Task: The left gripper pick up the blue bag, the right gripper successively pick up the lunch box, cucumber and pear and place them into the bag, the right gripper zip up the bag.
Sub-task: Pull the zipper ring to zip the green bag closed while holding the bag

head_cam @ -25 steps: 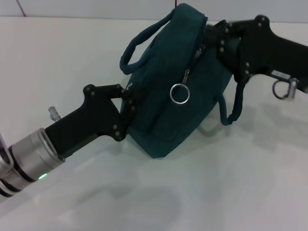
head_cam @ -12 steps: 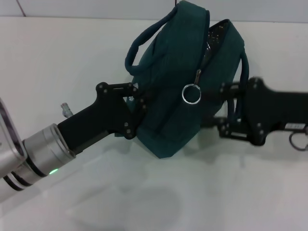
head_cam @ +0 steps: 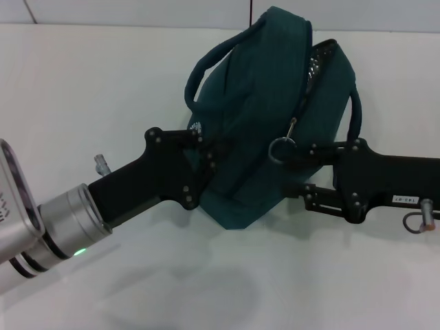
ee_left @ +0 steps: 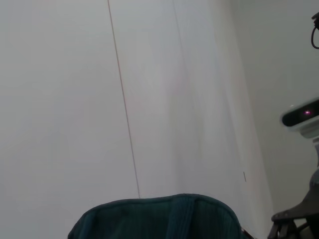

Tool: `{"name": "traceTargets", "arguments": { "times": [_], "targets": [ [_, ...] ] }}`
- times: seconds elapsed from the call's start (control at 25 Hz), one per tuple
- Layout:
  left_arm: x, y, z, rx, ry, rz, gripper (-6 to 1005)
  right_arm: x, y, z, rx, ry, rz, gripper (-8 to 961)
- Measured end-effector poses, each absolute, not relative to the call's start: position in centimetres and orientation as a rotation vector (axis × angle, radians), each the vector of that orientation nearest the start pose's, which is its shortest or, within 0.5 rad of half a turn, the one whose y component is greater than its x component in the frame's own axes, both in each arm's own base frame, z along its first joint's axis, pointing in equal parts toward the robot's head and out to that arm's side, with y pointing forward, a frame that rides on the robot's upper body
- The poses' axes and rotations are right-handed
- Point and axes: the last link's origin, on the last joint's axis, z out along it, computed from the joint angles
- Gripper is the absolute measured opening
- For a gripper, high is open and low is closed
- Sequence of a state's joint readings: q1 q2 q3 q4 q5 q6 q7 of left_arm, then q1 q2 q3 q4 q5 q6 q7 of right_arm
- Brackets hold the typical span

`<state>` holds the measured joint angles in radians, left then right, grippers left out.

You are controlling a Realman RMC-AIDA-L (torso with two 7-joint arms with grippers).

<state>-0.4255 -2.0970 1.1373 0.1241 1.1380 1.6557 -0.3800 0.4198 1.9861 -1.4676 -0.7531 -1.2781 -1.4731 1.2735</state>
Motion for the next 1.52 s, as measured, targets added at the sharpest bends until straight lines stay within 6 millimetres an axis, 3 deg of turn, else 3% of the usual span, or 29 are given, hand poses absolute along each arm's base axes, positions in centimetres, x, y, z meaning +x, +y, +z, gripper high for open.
{"name": "traceTargets", "arguments": {
  "times": [0.52,1.04,1.52],
  "targets": [
    [-25.8,26.4,-5.6,-2.322,-0.038,-1.104,55,21.8,30.7,-0.6,-2.791,0.318,0.994,424],
    [-25.3,26.2,-6.1,-2.341,-0.036,-1.126,57,21.4,32.4,-2.1,-2.790,0.340,0.857,423],
    [-25.3,26.3,-6.1,-2.335,-0.042,-1.122,70,19.7,32.0,-2.6,-2.922,0.228,0.866,397]
  ]
}}
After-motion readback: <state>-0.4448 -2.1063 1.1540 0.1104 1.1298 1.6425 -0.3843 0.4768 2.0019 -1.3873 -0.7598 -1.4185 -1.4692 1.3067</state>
